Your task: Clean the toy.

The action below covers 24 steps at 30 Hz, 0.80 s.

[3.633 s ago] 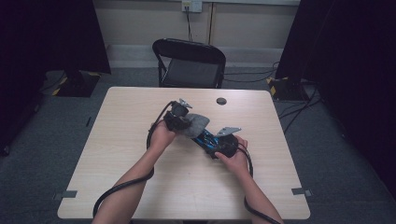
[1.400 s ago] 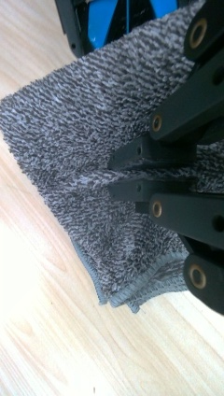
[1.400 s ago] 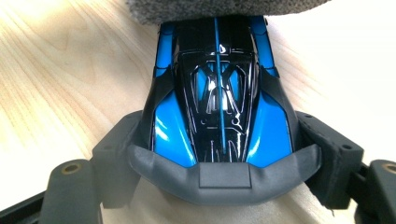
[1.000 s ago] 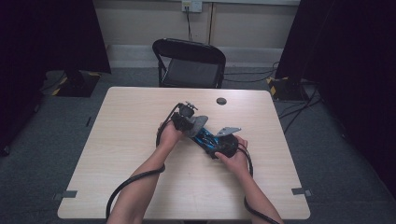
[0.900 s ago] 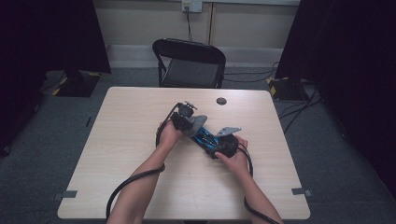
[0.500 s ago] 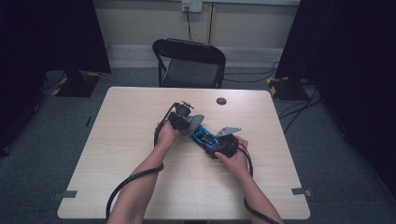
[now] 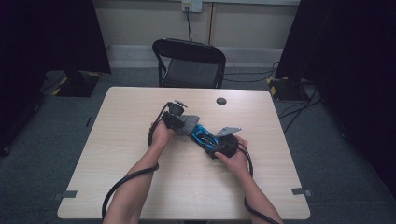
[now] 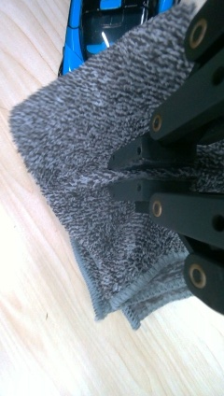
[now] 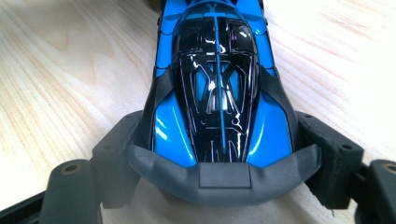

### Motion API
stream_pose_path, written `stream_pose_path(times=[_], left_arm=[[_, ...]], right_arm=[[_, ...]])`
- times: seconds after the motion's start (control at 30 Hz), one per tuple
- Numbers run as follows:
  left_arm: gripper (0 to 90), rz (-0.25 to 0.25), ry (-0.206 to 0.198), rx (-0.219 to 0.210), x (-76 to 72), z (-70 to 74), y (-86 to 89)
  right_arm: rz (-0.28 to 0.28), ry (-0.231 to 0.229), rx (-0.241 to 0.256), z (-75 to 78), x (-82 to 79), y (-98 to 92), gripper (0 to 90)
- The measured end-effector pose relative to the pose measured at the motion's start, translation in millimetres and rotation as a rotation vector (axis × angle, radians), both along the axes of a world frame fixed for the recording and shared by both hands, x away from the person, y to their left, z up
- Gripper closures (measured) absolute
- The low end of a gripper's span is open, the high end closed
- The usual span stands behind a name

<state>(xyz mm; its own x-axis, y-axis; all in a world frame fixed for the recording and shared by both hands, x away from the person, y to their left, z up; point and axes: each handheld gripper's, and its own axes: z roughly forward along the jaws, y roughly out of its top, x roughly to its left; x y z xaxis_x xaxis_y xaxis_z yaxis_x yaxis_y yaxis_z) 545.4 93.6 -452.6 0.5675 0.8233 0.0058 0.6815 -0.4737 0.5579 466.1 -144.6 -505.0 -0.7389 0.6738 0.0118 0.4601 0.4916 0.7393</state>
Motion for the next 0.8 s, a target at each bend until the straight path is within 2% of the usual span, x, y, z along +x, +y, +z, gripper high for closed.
stream_pose_path(times=[0.17, 0.23, 0.27, 0.33, 0.43, 0.57, 0.67, 0.8], left_arm=[[85.1, -0.020, -0.030, -0.009, -6.3, 14.7, 3.0], [85.1, -0.037, -0.054, -0.014, -10.3, 21.7, 1.3], [85.1, -0.039, -0.061, -0.029, -12.6, 24.8, -0.4], [85.1, -0.074, -0.072, -0.025, -16.7, 32.4, -3.0], [85.0, -0.113, -0.093, -0.046, -24.8, 39.6, -11.2], [85.1, -0.175, -0.110, -0.047, -36.8, 45.1, -25.3], [85.0, -0.212, -0.107, -0.057, -44.0, 46.3, -34.3], [85.0, -0.237, -0.105, -0.077, -52.1, 42.6, -44.4]], right_arm=[[0.000, 0.000, 0.000, 0.0, 0.0, 0.0, 24.2], [0.000, 0.000, 0.000, 0.0, 0.0, 0.0, 24.3], [0.000, 0.000, 0.000, 0.0, 0.0, 0.0, 24.2], [0.000, 0.000, 0.000, 0.0, 0.0, 0.0, 24.3], [0.000, 0.000, 0.000, 0.0, 0.0, 0.0, 24.2], [-0.001, 0.001, 0.000, 0.0, -0.1, 0.0, 24.3], [-0.001, 0.000, 0.000, 0.0, 0.0, 0.0, 24.2], [0.000, 0.000, 0.000, 0.0, 0.0, 0.0, 24.2]])
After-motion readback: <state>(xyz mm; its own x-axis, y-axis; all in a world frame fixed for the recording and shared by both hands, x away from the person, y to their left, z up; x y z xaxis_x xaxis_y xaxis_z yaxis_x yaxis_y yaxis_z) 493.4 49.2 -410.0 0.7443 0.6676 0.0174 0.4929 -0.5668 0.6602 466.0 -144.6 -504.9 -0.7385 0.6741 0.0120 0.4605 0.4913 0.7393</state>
